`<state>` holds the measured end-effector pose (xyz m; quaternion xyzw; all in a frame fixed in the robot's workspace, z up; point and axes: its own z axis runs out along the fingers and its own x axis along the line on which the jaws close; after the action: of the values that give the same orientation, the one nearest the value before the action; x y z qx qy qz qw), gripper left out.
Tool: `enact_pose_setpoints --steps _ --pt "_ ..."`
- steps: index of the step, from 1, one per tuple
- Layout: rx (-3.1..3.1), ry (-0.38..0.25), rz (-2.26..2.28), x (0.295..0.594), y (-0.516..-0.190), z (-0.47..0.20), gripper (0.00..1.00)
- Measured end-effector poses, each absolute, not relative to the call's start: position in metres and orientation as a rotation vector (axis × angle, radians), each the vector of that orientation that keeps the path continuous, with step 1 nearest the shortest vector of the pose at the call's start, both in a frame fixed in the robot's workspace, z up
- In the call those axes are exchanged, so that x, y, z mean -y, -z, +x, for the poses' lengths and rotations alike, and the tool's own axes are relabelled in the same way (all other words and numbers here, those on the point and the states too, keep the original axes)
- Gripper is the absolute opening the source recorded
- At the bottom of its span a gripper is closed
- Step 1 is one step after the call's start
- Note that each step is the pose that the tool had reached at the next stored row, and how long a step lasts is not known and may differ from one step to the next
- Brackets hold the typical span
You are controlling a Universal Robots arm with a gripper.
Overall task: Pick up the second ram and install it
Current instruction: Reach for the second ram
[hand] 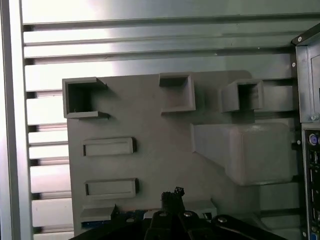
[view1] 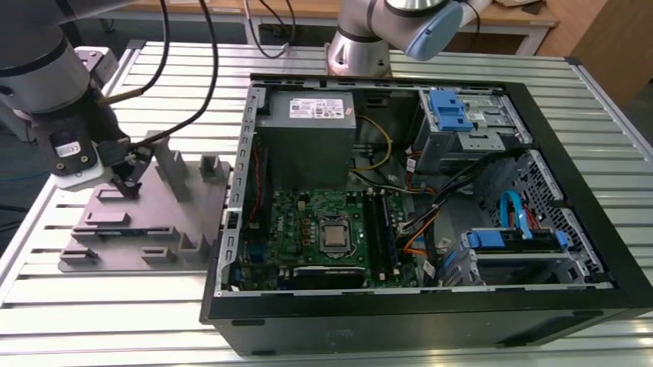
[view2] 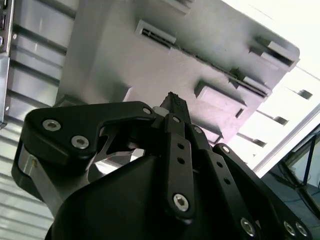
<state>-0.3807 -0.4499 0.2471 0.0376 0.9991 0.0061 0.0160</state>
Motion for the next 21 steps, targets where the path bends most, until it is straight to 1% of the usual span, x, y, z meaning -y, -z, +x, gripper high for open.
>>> enact_pose_setpoints --steps 2,4,12,17,21 --pt "-3.106 0.033 0.116 0.45 -0.247 -0.381 0.07" --pt "-3.105 0.053 0.116 0.45 -0.244 -0.382 0.07" --pt "-3.105 0.053 0.113 0.45 -0.23 -0.391 0.07" --pt "-3.105 0.053 0.111 0.457 -0.221 -0.397 0.07" --pt "-3.105 0.053 0.111 0.458 -0.22 -0.397 0.07"
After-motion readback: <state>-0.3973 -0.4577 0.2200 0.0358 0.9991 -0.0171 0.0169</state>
